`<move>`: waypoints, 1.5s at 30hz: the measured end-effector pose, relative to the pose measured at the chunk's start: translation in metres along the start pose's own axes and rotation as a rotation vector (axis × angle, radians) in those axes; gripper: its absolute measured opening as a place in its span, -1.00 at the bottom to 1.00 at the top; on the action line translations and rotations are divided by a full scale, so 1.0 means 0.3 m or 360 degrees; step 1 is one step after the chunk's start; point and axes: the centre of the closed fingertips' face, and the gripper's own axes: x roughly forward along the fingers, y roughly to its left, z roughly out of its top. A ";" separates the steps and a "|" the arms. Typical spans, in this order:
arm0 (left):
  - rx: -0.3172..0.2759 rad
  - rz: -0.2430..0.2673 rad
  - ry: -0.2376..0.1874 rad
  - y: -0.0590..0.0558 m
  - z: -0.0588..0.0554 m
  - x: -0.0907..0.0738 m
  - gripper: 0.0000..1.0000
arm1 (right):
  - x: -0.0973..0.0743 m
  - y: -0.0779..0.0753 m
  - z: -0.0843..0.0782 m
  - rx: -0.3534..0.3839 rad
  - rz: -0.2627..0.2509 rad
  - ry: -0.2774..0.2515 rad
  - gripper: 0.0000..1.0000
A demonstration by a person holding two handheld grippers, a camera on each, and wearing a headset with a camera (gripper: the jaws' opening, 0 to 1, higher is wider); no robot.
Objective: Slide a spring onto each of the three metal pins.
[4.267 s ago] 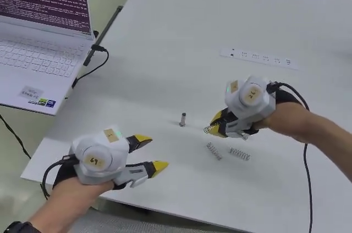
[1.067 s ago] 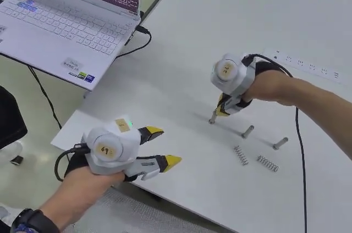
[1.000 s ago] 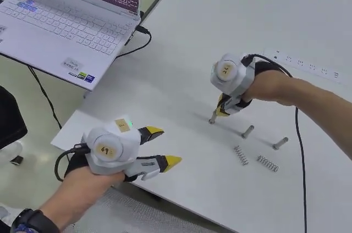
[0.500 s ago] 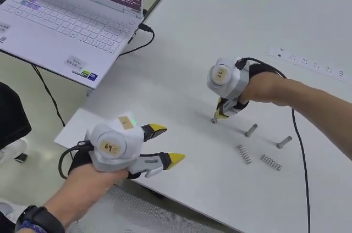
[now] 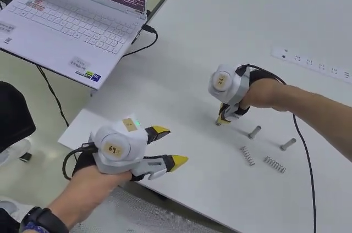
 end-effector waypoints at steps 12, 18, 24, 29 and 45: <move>-0.0001 0.0001 0.0005 0.002 0.000 0.000 -0.25 | 0.010 0.004 0.000 0.0013 -0.0001 -0.0003 -0.80; -0.0005 0.0002 0.0006 0.004 -0.001 0.001 -0.25 | 0.009 0.003 0.001 0.0008 -0.0001 -0.0005 -0.77; -0.0008 0.0003 0.0006 0.005 -0.003 0.000 -0.25 | 0.006 0.005 -0.002 -0.0003 -0.0004 0.0003 -0.73; -0.0008 0.0001 0.0008 0.004 -0.004 -0.001 -0.25 | -0.001 0.007 -0.005 -0.0009 -0.0006 0.0002 -0.67; 0.0002 -0.0011 0.0006 -0.008 0.007 0.003 -0.25 | -0.057 -0.002 -0.025 -0.0020 -0.0059 -0.0014 -0.47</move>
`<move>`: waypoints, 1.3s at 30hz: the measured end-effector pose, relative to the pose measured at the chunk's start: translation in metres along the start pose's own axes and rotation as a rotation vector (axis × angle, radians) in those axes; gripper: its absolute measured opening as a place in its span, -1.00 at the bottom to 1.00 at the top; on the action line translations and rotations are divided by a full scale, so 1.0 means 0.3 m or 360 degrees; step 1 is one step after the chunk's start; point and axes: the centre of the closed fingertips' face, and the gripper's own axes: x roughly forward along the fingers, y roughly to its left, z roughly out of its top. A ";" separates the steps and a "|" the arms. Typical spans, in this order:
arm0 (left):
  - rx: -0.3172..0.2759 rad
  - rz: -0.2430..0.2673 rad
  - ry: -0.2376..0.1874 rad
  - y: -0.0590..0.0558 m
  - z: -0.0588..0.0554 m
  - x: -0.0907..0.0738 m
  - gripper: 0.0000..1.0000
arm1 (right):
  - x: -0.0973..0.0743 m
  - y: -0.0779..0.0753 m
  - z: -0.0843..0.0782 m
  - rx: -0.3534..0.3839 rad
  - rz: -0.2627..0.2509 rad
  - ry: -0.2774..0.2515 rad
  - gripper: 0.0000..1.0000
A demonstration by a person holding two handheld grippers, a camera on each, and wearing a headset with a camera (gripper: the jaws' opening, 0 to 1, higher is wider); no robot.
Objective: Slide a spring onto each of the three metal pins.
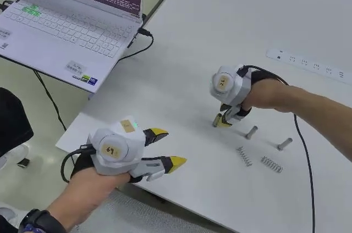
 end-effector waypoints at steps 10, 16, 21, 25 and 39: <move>-0.0011 0.0003 -0.0014 -0.004 0.011 -0.001 -0.24 | -0.049 0.001 -0.004 0.0061 -0.0086 -0.0085 -0.38; -0.0008 0.0001 -0.0019 -0.011 0.021 0.000 -0.24 | -0.069 0.002 -0.006 0.0115 -0.0140 -0.0146 -0.31; -0.0007 0.0007 -0.0021 -0.013 0.024 -0.001 -0.25 | -0.091 0.006 -0.003 0.0189 -0.0187 -0.0224 -0.28; -0.0011 0.0012 -0.0029 -0.015 0.032 -0.003 -0.25 | -0.112 0.000 0.003 0.0272 -0.0245 -0.0314 -0.27; -0.0010 0.0014 -0.0033 -0.017 0.041 0.000 -0.25 | -0.157 0.025 -0.016 0.0491 -0.0332 -0.0504 -0.24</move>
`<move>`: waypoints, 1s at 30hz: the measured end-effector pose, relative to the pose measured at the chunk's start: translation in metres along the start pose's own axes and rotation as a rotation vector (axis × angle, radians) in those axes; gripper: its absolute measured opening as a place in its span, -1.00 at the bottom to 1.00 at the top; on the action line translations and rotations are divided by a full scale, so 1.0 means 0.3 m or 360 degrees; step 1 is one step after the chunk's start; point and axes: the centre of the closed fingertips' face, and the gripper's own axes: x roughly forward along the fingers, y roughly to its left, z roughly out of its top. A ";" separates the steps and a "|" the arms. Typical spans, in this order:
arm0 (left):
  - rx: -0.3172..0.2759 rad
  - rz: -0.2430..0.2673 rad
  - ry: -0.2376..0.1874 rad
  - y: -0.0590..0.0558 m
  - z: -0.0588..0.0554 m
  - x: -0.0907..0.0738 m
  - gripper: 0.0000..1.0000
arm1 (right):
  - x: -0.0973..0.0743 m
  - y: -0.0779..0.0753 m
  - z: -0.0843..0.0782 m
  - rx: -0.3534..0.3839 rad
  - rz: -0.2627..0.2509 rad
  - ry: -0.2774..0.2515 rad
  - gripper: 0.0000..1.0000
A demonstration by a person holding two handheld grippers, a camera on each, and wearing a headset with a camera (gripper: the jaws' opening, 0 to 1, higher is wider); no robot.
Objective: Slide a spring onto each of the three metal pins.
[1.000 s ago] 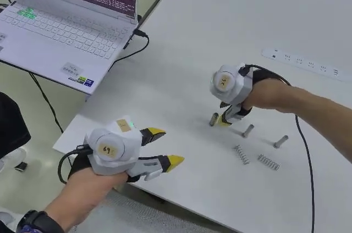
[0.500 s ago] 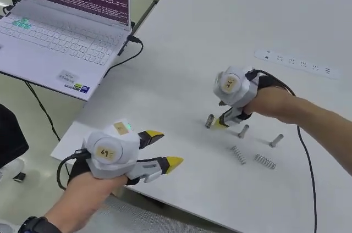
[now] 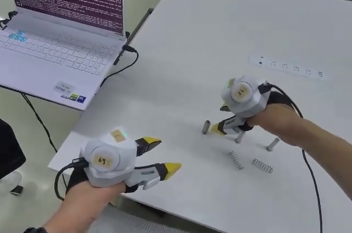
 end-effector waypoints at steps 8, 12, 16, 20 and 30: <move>0.0004 0.0004 -0.0008 0.006 0.007 -0.006 -0.25 | -0.045 0.020 -0.026 0.0113 -0.0051 -0.0062 -0.24; 0.0012 -0.0002 -0.0007 0.006 0.011 -0.004 -0.25 | -0.066 0.025 -0.055 0.0148 -0.0080 -0.0068 -0.24; 0.0015 -0.0003 -0.0014 0.007 0.017 0.000 -0.25 | -0.095 0.029 -0.078 0.0189 -0.0113 -0.0086 -0.24; 0.0019 -0.0010 -0.0015 0.004 0.020 0.006 -0.25 | -0.127 0.032 -0.091 0.0216 -0.0145 -0.0116 -0.24; 0.0026 -0.0032 -0.0016 -0.007 0.026 0.017 -0.25 | -0.193 0.051 -0.139 0.0325 -0.0218 -0.0176 -0.23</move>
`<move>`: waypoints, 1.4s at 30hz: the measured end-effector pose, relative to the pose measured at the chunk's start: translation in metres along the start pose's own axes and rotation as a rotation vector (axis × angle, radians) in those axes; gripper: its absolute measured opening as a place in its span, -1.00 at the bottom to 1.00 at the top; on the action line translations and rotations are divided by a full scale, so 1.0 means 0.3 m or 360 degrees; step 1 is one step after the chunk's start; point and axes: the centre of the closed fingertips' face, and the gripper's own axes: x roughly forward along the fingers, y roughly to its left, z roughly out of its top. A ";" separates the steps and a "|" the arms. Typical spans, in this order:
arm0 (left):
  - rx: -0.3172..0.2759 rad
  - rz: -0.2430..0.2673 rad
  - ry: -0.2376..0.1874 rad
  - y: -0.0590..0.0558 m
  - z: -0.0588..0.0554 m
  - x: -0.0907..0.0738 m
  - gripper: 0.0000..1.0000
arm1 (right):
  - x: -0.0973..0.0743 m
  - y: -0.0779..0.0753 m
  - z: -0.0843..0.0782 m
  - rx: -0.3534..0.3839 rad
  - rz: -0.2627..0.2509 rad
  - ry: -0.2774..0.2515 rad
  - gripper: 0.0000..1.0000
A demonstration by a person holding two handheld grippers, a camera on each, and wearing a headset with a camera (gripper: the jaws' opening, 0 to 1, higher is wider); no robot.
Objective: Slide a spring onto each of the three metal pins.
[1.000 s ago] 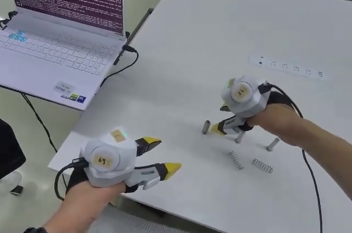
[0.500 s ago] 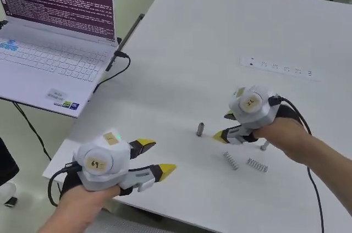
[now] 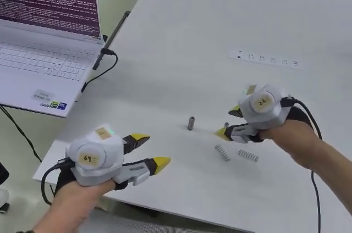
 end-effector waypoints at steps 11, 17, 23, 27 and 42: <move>0.0001 -0.0012 -0.0004 -0.004 0.003 0.001 -0.24 | -0.067 0.059 -0.083 0.0194 -0.0041 -0.0066 -0.22; 0.0001 -0.0018 0.0000 -0.007 -0.001 0.002 -0.24 | -0.086 0.086 -0.136 0.0275 -0.0053 -0.0087 -0.19; 0.0003 -0.0026 0.0003 -0.014 -0.003 0.006 -0.24 | -0.115 0.095 -0.174 0.0369 -0.0090 -0.0127 -0.17; 0.0008 -0.0030 0.0007 -0.015 -0.004 0.007 -0.24 | -0.136 0.098 -0.200 0.0417 -0.0115 -0.0144 -0.17; 0.0014 -0.0028 0.0002 -0.010 0.011 0.013 -0.23 | -0.227 0.111 -0.306 0.0634 -0.0233 -0.0273 -0.09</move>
